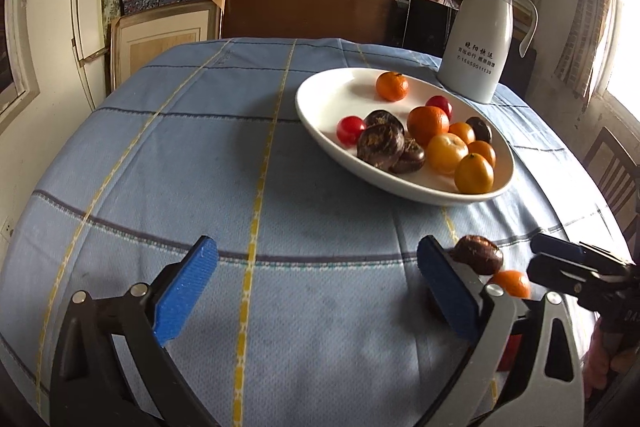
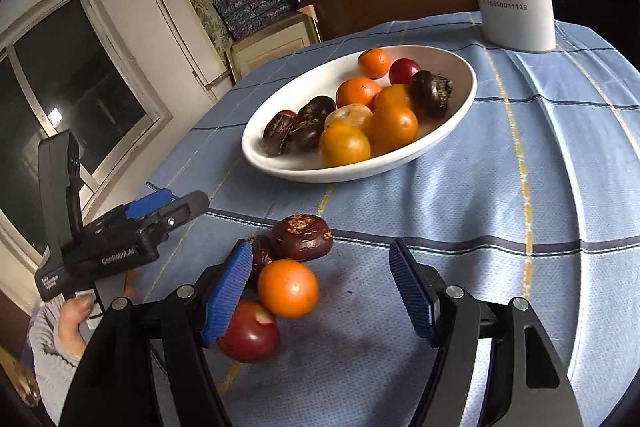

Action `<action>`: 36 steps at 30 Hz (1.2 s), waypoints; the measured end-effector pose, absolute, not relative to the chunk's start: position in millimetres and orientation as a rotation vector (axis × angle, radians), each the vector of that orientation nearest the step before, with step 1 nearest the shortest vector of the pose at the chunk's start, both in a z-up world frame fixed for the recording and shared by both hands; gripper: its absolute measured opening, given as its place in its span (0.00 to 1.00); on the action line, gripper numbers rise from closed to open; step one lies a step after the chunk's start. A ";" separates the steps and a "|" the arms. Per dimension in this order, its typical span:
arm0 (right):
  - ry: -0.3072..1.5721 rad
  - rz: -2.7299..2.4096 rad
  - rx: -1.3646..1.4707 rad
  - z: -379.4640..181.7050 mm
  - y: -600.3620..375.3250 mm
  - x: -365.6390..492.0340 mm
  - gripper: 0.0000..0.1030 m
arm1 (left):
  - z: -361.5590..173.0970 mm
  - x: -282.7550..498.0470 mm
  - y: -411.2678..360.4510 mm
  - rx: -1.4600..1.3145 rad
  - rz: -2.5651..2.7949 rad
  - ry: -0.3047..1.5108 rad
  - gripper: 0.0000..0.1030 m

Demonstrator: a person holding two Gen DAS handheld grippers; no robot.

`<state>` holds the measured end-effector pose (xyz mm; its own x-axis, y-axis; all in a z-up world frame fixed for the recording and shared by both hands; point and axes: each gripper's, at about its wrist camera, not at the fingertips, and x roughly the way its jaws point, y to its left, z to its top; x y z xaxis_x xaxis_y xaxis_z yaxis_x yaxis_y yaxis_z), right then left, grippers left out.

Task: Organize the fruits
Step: 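Grasp a passion fruit with the left tool while the right tool grasps another passion fruit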

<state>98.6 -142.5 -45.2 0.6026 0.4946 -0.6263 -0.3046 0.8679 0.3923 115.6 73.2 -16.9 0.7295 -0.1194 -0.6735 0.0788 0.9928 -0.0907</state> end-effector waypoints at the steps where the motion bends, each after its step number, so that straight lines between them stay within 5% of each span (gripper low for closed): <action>1: 0.813 0.466 0.257 -46.4 -140.6 101.5 0.70 | -17.2 114.4 74.7 -0.064 -0.109 0.747 0.95; 16: 0.839 0.261 0.083 -48.7 -127.8 121.2 0.67 | -24.0 118.2 79.4 -0.100 -0.120 0.794 0.95; 31: 0.814 0.298 0.326 -47.5 -173.6 118.4 0.63 | -25.9 108.7 13.1 0.141 -0.328 0.781 0.95; 36: 0.819 0.306 0.331 -47.7 -171.6 119.5 0.63 | -31.9 115.2 -1.5 0.161 -0.380 0.825 0.79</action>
<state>119.5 -171.6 -47.7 0.6450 0.3896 -0.6574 -0.1379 0.9055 0.4013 115.2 -1.5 -31.9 0.6161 -0.2671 -0.7410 0.3904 0.9206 -0.0072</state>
